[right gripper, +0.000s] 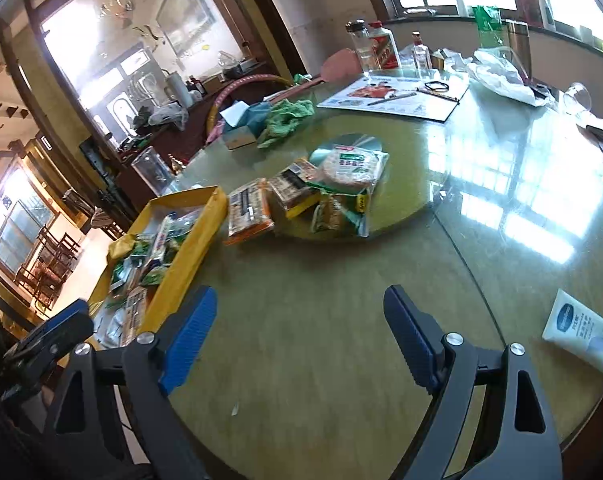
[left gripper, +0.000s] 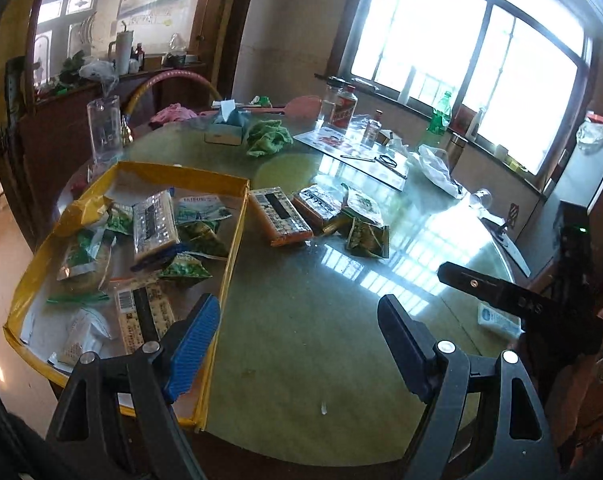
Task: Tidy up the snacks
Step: 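Move both open tools back over the snacks on the lazy susan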
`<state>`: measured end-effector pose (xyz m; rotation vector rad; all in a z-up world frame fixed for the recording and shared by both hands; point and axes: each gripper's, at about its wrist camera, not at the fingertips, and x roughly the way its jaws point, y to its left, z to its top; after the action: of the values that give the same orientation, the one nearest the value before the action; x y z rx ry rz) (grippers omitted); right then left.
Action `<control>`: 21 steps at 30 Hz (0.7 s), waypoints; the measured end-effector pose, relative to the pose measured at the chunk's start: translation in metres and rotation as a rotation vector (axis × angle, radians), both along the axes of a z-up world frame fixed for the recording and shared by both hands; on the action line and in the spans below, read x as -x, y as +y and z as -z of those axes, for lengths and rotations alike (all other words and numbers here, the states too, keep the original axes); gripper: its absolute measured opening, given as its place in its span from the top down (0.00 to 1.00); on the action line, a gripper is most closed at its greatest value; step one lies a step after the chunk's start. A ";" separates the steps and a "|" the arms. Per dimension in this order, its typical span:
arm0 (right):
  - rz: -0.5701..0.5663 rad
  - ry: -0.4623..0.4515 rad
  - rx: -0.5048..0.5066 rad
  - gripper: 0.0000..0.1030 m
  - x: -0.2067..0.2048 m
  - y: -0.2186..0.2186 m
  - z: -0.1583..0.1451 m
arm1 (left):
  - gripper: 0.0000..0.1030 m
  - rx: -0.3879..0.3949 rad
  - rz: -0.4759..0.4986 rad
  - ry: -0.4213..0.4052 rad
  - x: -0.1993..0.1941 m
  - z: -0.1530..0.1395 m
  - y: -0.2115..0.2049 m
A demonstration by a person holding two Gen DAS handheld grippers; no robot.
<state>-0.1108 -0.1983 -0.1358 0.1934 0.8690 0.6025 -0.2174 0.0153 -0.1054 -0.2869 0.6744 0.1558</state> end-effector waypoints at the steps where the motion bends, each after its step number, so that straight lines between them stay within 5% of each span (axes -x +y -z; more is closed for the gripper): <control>1: -0.005 0.013 -0.001 0.17 -0.005 0.001 0.002 | 0.21 0.011 -0.005 0.005 -0.001 0.002 0.002; 17: 0.067 0.148 0.126 0.18 -0.115 0.048 0.050 | 0.21 0.069 -0.002 0.016 -0.009 0.014 0.026; 21: 0.100 0.162 0.149 0.25 -0.135 0.061 0.059 | 0.21 0.080 -0.010 0.015 -0.014 0.015 0.034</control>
<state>0.0243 -0.1370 -0.1944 0.1509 1.0501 0.4303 -0.2036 0.0495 -0.1207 -0.3665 0.6949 0.1405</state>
